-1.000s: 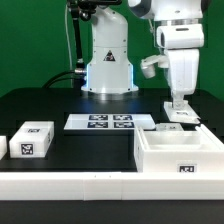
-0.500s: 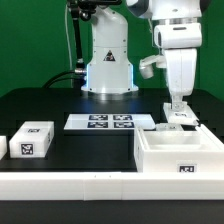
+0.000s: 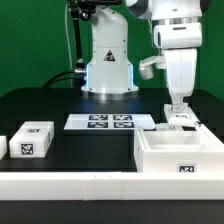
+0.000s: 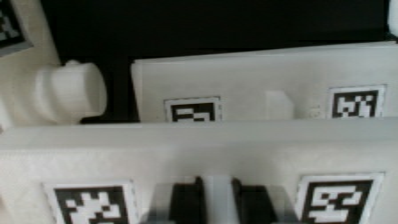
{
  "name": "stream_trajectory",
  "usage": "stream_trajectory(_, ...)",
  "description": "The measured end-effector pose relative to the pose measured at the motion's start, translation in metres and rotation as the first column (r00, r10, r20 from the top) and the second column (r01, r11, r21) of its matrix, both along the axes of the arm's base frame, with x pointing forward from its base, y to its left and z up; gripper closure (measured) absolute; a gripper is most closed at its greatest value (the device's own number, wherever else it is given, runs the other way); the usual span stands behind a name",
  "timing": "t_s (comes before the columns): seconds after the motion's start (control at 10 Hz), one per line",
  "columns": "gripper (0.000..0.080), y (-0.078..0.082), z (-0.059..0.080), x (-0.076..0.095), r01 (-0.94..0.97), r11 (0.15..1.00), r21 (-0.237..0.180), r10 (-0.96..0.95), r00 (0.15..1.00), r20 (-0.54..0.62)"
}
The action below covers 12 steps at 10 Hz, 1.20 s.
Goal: Assemble cabinet
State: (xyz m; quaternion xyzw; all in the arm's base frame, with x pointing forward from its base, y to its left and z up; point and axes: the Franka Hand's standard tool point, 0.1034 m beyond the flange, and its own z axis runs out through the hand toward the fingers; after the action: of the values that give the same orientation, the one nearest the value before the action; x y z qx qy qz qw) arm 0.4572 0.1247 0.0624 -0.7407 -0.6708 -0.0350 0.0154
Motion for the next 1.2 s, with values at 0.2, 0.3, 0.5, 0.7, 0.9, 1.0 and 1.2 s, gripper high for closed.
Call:
stream_trajectory(0.2, 0.0737, -0.0047, -0.0021, -0.0001, -0.003, 1.0, 0.0, 0.003, 1.0, -0.004)
stream_trajectory(0.3, 0.0737, -0.0045, -0.0023, -0.0003, -0.001, 1.0, 0.0, 0.001, 1.0, -0.005)
stream_trajectory(0.5, 0.0737, -0.0048, -0.0025, -0.0003, -0.001, 1.0, 0.0, 0.001, 1.0, -0.005)
stream_trajectory(0.7, 0.0737, -0.0053, -0.0022, 0.0002, -0.002, 1.0, -0.003, 0.002, 1.0, -0.012)
stream_trajectory(0.9, 0.0737, -0.0056, -0.0025, 0.0007, -0.003, 1.0, -0.009, 0.003, 1.0, -0.028)
stream_trajectory(1.0, 0.0737, -0.005, -0.0032, 0.0007, -0.003, 1.0, -0.008, 0.003, 1.0, -0.029)
stream_trajectory(1.2, 0.0737, -0.0016, -0.0038, 0.0015, 0.005, 1.0, -0.006, -0.006, 1.0, -0.03)
